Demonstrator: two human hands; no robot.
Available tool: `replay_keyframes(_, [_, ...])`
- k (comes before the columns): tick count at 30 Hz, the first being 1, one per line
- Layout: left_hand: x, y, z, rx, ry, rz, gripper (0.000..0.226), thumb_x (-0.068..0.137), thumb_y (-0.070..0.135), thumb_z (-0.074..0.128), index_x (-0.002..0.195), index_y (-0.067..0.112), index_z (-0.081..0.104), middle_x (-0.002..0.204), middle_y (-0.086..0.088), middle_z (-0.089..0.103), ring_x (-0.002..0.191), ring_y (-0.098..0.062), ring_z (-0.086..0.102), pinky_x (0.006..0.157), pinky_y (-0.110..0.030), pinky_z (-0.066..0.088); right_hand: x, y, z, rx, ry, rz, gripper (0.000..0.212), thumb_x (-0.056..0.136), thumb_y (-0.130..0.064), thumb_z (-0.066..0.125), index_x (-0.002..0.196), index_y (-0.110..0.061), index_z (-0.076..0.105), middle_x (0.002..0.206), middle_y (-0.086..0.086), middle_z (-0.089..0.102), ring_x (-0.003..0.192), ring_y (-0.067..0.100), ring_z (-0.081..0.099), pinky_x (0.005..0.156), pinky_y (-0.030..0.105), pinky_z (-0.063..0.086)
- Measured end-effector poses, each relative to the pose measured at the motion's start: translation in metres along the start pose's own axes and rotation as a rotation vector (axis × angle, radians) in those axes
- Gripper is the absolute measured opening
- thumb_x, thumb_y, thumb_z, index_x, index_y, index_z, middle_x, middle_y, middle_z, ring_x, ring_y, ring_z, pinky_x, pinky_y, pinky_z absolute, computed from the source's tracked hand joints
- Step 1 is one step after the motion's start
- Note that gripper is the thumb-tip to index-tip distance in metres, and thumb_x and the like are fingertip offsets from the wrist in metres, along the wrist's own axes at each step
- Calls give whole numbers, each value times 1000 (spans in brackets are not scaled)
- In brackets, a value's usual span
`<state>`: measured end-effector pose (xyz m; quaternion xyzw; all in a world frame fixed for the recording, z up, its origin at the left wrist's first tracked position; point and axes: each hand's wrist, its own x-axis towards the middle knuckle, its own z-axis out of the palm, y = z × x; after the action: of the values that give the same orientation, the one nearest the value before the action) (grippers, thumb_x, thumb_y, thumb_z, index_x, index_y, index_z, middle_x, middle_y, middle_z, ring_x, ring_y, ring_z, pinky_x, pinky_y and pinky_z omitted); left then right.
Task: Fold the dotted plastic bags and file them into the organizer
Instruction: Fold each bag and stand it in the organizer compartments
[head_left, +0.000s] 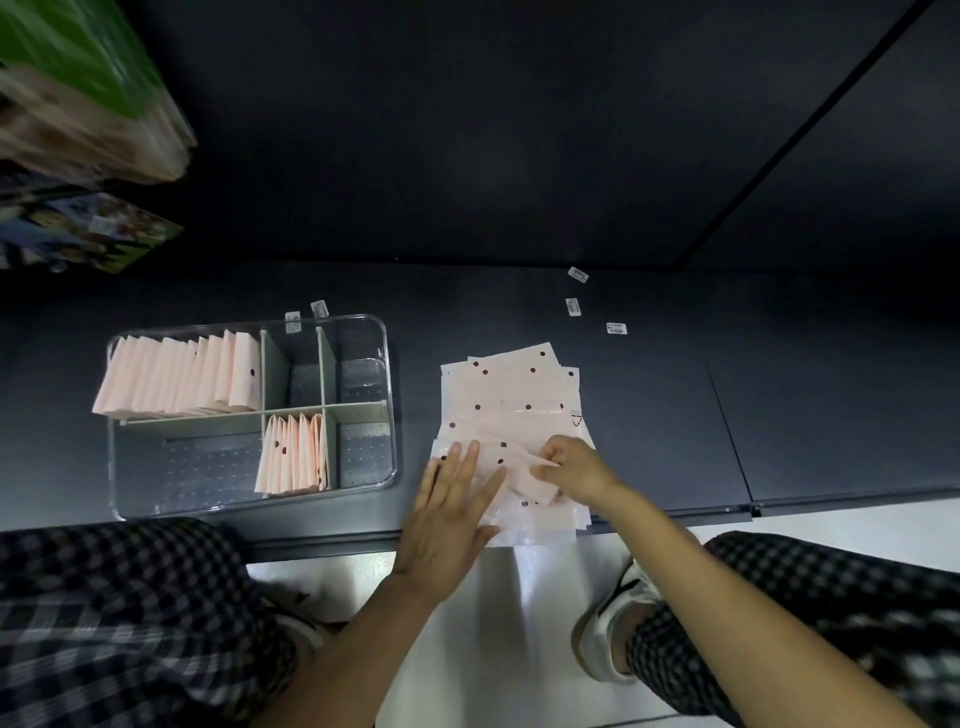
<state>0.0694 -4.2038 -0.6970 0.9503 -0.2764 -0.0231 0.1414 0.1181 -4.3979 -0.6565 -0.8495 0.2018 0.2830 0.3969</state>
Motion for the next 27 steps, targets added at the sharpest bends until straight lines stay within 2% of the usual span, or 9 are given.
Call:
replay_keyframes(3, [-2,6,-1,30,28,15,78,69,40,79,138,19,48,147,-9,39,135,-29,38,108,-53,32,-20,13,19,318,65,160,26,87,-3,61,67,-14,49,77,8,54,72,22,54,64,31,48])
replay_keyframes(6, [-2,5,-5,14,41,44,82,66,35,82,138,16,47,148,-6,39,136,-27,36,113,-52,23,-39,21,38,802,49,370,17,89,-2,59,75,-10,54,77,6,59,69,17,56,61,25,48])
replay_keyframes(9, [-5,3,-3,-12,15,125,81,64,29,85,135,13,51,146,-6,42,134,-26,40,114,-43,19,-52,25,49,1042,28,450,12,90,-1,58,81,-9,56,80,5,63,69,14,58,49,19,49])
replay_keyframes(14, [-9,5,2,-88,2,146,66,62,26,88,120,7,64,126,-7,62,115,-20,60,93,-39,51,-64,27,62,1194,-12,484,11,89,0,59,82,-8,56,72,4,68,62,12,64,48,19,50])
replay_keyframes(18, [-11,1,4,-177,23,108,52,49,18,93,97,11,75,100,-3,72,85,-17,70,69,-25,57,-69,29,66,1024,-109,479,4,91,-11,60,89,-9,56,83,7,65,72,18,62,59,23,51])
replay_keyframes(20, [-12,-1,6,-200,32,111,48,48,11,92,93,11,75,95,-2,72,81,-17,70,66,-22,56,-69,31,59,771,-127,412,16,97,-22,50,93,-8,59,78,7,65,67,20,63,57,23,50])
replay_keyframes(22, [-12,0,7,-263,29,63,34,63,11,84,94,17,74,95,3,70,85,-15,68,70,-19,55,-62,38,47,375,40,219,24,99,-17,42,94,-5,62,78,8,66,69,24,64,62,27,50])
replay_keyframes(24, [-14,-1,11,-386,31,-60,15,85,28,66,99,33,68,101,17,64,98,-7,61,80,-14,48,-54,47,36,45,238,-54,21,91,1,45,100,-6,63,96,5,66,88,24,60,77,20,46])
replay_keyframes(27, [-17,1,16,-384,-3,-47,24,93,12,53,113,17,67,117,4,61,106,-14,57,89,-15,41,-45,50,34,-268,60,-370,51,83,4,56,127,-22,54,127,-7,54,111,12,40,89,10,31])
